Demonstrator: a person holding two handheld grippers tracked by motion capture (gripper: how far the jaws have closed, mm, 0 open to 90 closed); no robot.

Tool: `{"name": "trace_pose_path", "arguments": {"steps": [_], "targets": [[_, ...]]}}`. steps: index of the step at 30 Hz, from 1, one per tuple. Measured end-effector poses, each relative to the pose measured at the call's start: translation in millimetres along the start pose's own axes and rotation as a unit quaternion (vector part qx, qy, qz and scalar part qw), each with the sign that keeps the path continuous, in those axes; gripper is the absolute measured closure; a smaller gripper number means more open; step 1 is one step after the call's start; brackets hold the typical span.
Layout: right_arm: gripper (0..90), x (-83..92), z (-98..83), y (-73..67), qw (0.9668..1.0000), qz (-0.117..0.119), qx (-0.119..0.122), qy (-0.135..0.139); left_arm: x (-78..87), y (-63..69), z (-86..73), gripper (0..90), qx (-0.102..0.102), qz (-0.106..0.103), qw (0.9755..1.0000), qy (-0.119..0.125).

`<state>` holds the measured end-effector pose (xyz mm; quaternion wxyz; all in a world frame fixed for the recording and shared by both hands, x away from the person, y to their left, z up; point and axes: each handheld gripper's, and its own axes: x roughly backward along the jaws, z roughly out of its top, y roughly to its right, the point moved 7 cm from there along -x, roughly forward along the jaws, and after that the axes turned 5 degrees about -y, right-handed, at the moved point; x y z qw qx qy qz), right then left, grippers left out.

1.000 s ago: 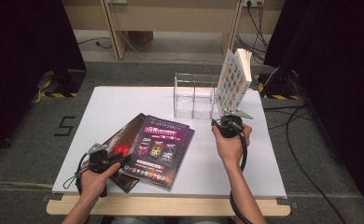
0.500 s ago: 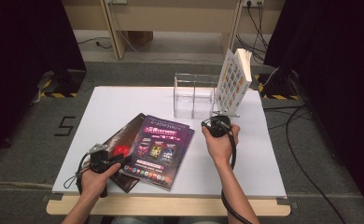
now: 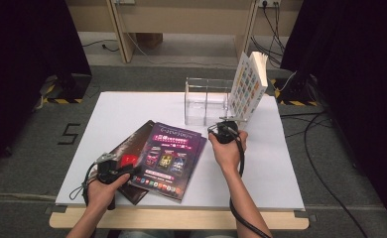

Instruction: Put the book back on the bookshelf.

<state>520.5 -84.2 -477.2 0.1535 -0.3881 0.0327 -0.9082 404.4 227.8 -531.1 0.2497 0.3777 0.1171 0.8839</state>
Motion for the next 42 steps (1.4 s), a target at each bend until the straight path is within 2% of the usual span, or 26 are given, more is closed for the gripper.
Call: {"name": "trace_pose_path", "arguments": {"steps": [12, 26, 42], "targets": [[60.5, -19.4, -0.5, -12.2, 0.9994, 0.023, -0.006, -0.027, -3.7, -0.9, -1.6, 52.3, 0.004, -0.002, 1.0, -0.006], [60.5, -32.9, 0.7, -14.0, 0.9989, 0.018, 0.001, -0.043, -5.4, -1.2, -3.0, 55.0, 0.003, -0.001, 0.9999, -0.012], [60.1, -51.9, 1.5, -17.4, 0.9966, 0.042, -0.021, -0.068, -6.7, -1.0, -1.8, 58.2, 0.005, 0.004, 0.9999, -0.015]]}}
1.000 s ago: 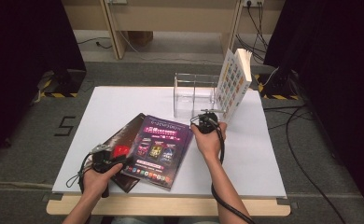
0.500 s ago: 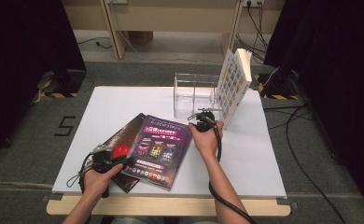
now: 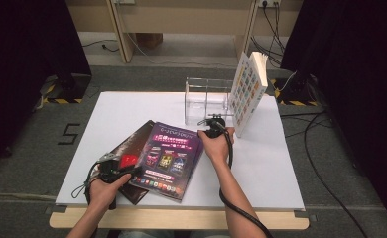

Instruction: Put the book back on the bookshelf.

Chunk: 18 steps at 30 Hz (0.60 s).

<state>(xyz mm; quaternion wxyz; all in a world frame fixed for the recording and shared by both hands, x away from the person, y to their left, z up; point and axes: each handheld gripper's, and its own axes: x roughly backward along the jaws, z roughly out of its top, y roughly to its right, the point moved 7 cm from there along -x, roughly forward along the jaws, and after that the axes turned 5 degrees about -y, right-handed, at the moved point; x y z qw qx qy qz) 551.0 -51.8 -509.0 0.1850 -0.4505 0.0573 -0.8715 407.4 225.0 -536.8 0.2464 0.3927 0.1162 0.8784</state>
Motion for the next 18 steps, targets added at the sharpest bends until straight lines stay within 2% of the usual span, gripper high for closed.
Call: {"name": "trace_pose_path", "arguments": {"steps": [2, 3, 10, 18], "targets": [[60.0, -2.4, 0.0, 0.3, 1.0, 0.004, -0.007, -0.004, -0.7, -0.1, 1.1, 58.8, -0.004, 0.003, 1.0, 0.0], [60.0, -4.0, 0.4, 1.7, 1.0, 0.004, -0.001, -0.002, -1.0, 0.0, 1.5, 59.1, -0.004, 0.003, 1.0, -0.001], [59.6, -7.1, 0.6, 2.3, 0.9999, 0.009, -0.011, -0.003, -1.6, -0.3, 2.5, 60.1, 0.001, 0.004, 1.0, -0.004], [59.3, -5.7, 3.1, -2.5, 0.9999, 0.014, -0.004, -0.001, 0.8, -2.0, 4.6, 68.0, 0.009, 0.005, 0.9999, -0.003]]}}
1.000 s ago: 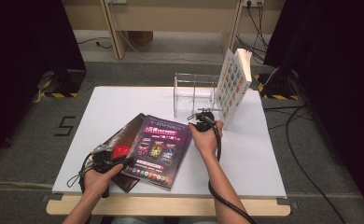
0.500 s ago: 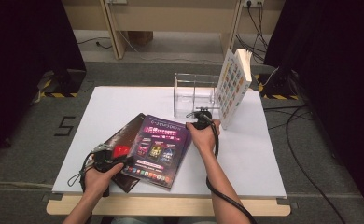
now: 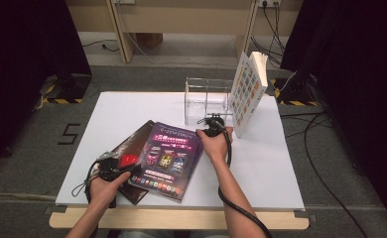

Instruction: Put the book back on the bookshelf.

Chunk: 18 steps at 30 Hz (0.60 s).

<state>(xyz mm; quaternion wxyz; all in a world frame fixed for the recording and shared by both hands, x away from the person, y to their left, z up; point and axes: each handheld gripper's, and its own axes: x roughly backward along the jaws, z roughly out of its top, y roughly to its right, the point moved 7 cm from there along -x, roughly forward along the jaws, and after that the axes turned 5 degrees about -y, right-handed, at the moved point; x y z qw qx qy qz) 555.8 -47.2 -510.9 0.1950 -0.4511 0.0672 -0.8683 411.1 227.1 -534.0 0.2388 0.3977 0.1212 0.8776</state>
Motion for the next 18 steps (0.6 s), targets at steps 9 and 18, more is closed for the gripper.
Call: {"name": "trace_pose_path", "arguments": {"steps": [9, 18], "targets": [[59.3, -4.4, 6.0, 1.6, 1.0, 0.0, -0.003, -0.002, 0.5, 1.7, 1.7, 71.8, -0.021, 0.012, 0.9997, -0.006], [59.1, -11.8, 5.7, 1.7, 0.9999, 0.004, -0.002, -0.01, -1.5, 3.7, 4.2, 75.1, -0.03, 0.007, 0.9994, -0.015]]}}
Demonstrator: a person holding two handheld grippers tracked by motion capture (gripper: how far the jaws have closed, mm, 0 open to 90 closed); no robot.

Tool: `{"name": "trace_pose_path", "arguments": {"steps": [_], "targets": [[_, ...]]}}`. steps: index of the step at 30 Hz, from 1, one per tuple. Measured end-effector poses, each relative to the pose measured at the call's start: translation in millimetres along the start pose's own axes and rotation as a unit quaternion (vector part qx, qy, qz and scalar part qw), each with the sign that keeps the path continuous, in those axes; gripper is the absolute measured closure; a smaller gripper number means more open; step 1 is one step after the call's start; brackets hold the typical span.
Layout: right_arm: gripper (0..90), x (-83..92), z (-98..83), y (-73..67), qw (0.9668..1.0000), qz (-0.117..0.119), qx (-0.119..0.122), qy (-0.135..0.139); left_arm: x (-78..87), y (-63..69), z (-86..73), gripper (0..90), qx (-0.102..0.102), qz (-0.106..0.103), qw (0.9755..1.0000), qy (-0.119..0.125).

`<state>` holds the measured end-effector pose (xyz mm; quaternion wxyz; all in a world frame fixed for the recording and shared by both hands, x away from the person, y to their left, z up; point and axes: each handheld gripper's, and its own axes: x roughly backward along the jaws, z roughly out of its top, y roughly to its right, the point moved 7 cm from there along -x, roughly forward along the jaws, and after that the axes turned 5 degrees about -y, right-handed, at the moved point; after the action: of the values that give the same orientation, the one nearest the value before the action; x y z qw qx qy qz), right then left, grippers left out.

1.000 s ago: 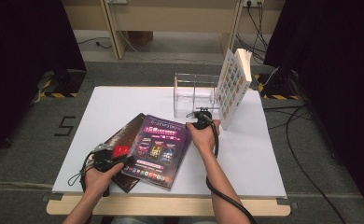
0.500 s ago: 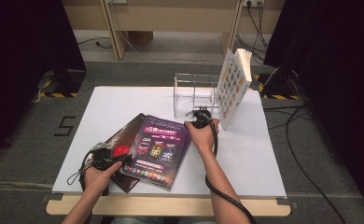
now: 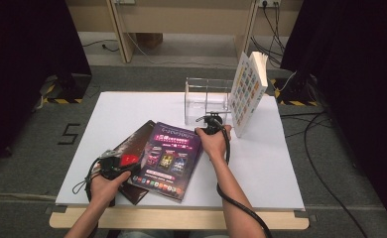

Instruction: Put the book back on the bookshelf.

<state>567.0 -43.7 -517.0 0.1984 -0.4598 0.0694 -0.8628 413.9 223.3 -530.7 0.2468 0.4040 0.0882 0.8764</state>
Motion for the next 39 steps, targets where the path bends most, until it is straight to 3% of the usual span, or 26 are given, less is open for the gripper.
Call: {"name": "trace_pose_path", "arguments": {"steps": [11, 28, 39], "targets": [[58.7, 2.4, -4.6, 13.2, 0.9999, -0.004, -0.009, -0.004, 0.0, 3.6, 0.6, 77.0, -0.026, 0.014, 0.9995, 0.003], [57.2, 0.0, -7.1, 14.4, 0.9999, 0.0, -0.012, -0.011, -1.1, 9.8, 4.4, 77.7, -0.057, 0.021, 0.9981, -0.005], [56.5, -0.4, -6.6, 14.6, 0.9999, 0.0, -0.012, -0.011, -2.4, 12.6, 8.7, 77.5, -0.073, 0.028, 0.9966, -0.025]]}}
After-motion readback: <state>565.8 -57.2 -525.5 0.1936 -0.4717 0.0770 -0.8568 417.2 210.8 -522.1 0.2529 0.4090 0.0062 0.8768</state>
